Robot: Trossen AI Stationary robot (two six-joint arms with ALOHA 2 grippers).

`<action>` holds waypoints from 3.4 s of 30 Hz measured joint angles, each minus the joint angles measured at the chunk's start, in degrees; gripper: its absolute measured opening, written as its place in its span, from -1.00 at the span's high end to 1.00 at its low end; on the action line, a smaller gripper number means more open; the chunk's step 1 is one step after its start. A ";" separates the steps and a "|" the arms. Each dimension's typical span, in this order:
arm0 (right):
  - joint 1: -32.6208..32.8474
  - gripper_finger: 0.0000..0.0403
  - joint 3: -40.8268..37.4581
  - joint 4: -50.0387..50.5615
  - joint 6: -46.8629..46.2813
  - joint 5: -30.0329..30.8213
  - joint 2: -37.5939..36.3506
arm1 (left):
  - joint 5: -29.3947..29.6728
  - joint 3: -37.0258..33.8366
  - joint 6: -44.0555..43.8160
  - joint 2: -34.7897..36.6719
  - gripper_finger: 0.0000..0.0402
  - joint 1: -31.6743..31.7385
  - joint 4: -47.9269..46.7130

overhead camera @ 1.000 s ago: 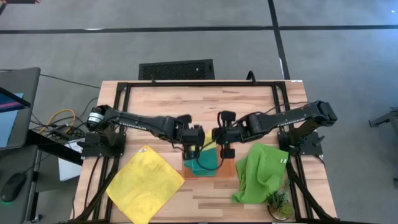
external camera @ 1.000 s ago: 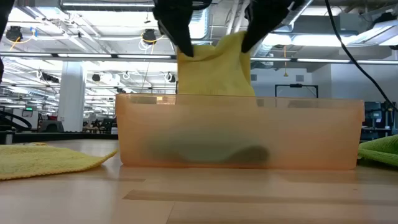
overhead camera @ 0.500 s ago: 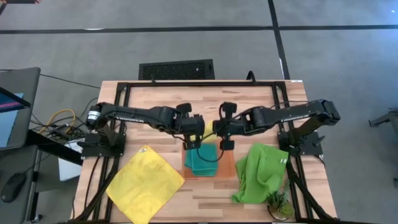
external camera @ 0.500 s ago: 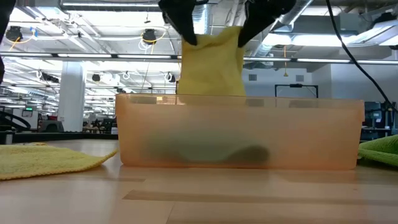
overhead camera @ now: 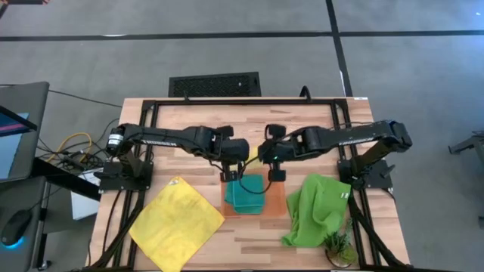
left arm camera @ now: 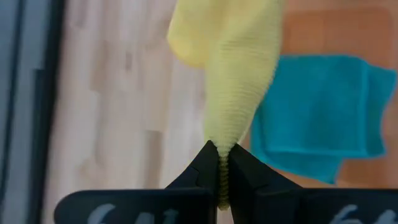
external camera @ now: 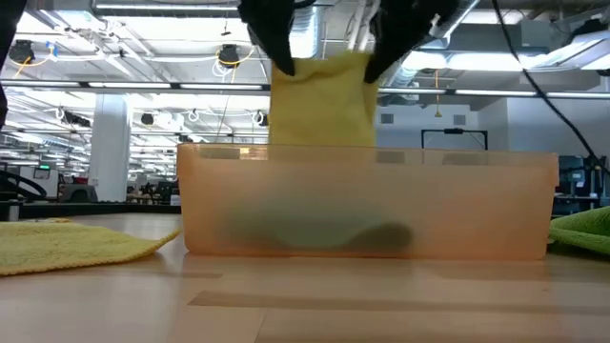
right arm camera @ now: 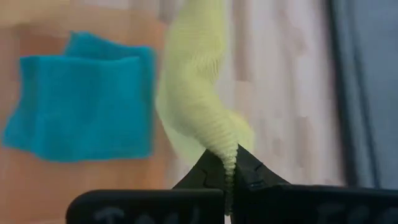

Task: Fold microfiber towels
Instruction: Put the top yellow towel into the bin, then fold the yellow towel

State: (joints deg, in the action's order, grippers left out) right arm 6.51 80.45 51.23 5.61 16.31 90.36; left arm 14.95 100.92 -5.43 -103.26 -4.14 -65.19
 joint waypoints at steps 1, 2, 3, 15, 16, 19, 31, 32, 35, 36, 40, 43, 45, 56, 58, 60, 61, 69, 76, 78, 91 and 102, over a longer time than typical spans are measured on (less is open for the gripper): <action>0.50 0.94 -0.34 1.91 -0.48 -0.44 0.29 | -0.98 -0.70 -0.60 0.00 1.00 -0.28 -0.12; 0.97 0.94 -0.42 3.11 -0.82 -0.75 0.62 | -1.91 -1.40 -1.13 0.00 1.00 -0.55 0.12; 1.45 0.94 -0.08 2.41 -1.03 -1.04 1.40 | -2.77 -2.14 -1.54 0.00 1.00 -0.91 0.41; 6.81 0.94 -0.20 2.31 -4.53 -7.20 4.65 | -7.86 -4.80 -4.80 -0.02 1.00 -6.67 1.53; 7.19 0.94 -0.20 2.23 -5.05 -7.46 4.55 | -8.29 -5.32 -4.79 0.08 1.00 -7.10 2.46; 8.22 0.94 -0.17 2.60 -7.05 -7.50 4.64 | -9.20 -7.20 -5.68 0.00 1.00 -8.34 5.12; 11.05 0.94 -7.90 -8.71 -8.73 -10.41 4.68 | -12.30 -18.38 -10.06 -0.09 1.00 -11.22 17.65; 11.17 0.94 -8.24 -9.64 -8.73 -10.71 4.67 | -12.93 -19.09 -10.05 -0.05 1.00 -11.36 18.66; 11.38 0.94 -10.08 -12.22 -8.73 -11.80 4.61 | -13.63 -21.31 -10.03 0.06 1.00 -11.65 21.29; 11.42 0.94 -10.81 -13.25 -8.73 -11.84 4.61 | -13.63 -22.09 -10.03 0.04 1.00 -11.65 22.22; 11.38 0.94 -13.23 -16.26 -8.70 -12.38 4.61 | -13.74 -24.26 -10.05 0.03 1.00 -11.65 24.73; 11.33 0.94 -15.21 -19.11 -8.73 -15.01 4.61 | -14.04 -24.92 -9.49 0.02 1.00 -11.65 25.47; 11.36 0.94 -15.93 -20.31 -8.68 -16.26 4.61 | -14.29 -25.17 -8.71 0.02 1.00 -11.67 26.16; 9.45 0.91 -19.88 -25.05 -11.75 -20.34 4.62 | -16.09 -25.13 -10.40 -3.43 1.00 -11.67 28.29; 9.39 0.89 -19.82 -24.79 -11.79 -20.32 4.55 | -16.02 -24.96 -11.35 -3.84 0.98 -11.63 28.77; 9.41 0.87 -19.69 -24.91 -11.79 -20.34 4.57 | -15.92 -24.96 -11.40 -3.96 0.94 -11.63 28.65; 9.37 0.86 -19.59 -25.00 -11.79 -20.34 4.57 | -15.99 -24.96 -11.58 -3.86 0.91 -11.63 28.43; 9.10 0.71 -19.63 -24.55 -11.31 -20.52 4.57 | -15.07 -25.07 -11.80 -3.89 0.63 -11.67 26.58; 9.10 0.37 -19.63 -24.75 -11.61 -19.40 4.57 | -14.89 -25.07 -12.38 -3.89 0.30 -11.59 25.05; 9.10 0.23 -19.63 -24.71 -11.92 -19.44 4.57 | -16.04 -25.07 -13.34 -3.89 0.23 -11.56 25.01; 9.21 -0.21 -13.34 -16.38 -14.74 -22.68 4.53 | -20.15 -24.96 -15.39 -1.61 0.16 -11.54 24.00; 9.46 -0.21 -2.93 -10.70 -10.58 -18.28 3.58 | -9.02 -24.95 -27.03 9.52 0.15 -14.92 15.10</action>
State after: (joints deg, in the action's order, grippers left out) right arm 15.97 77.52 40.53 -4.97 -1.97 93.94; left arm 5.94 75.97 -32.46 -93.74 -19.06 -50.09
